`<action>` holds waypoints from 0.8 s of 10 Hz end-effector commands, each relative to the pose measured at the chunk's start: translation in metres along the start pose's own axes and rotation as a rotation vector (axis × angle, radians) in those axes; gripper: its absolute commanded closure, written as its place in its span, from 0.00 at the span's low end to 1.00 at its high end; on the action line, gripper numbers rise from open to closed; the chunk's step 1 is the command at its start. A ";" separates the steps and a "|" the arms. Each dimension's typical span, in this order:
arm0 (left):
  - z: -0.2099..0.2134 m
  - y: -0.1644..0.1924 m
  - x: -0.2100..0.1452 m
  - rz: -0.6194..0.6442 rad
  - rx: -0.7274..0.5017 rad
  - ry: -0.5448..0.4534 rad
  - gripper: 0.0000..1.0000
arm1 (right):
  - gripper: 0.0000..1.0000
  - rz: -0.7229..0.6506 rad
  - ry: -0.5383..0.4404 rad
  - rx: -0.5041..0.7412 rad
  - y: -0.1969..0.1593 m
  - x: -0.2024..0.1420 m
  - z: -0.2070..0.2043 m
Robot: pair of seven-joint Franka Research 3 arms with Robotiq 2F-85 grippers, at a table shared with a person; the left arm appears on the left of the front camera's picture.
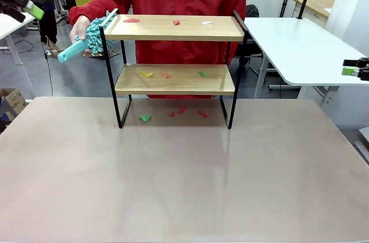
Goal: Clean the shelf.
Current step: Pick up the Duster handed by the human.
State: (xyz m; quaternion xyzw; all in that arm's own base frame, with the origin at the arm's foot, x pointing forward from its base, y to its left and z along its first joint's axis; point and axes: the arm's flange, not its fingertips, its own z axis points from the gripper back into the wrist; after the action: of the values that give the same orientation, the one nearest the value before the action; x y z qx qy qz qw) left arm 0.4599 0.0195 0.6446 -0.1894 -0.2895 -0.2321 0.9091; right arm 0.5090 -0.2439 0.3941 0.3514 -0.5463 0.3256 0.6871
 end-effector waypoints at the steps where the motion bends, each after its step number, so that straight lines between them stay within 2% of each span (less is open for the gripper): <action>1: -0.026 -0.025 -0.009 0.026 0.081 0.051 0.00 | 0.00 0.005 -0.004 0.002 0.001 0.003 -0.002; 4: -0.056 -0.012 -0.006 0.035 0.101 0.010 0.00 | 0.00 0.005 -0.004 0.002 0.001 0.003 -0.002; 5: -0.043 -0.026 -0.006 0.016 0.070 0.044 0.00 | 0.00 0.005 -0.004 0.002 0.001 0.003 -0.002; 8: -0.055 -0.021 -0.006 0.017 0.071 0.032 0.00 | 0.00 0.005 -0.004 0.002 0.001 0.003 -0.002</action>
State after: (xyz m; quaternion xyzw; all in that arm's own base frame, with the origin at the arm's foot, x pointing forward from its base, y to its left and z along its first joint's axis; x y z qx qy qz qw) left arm 0.4649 -0.0225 0.6080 -0.1581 -0.2829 -0.2198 0.9201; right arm 0.5090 -0.2439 0.3939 0.3515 -0.5463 0.3254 0.6871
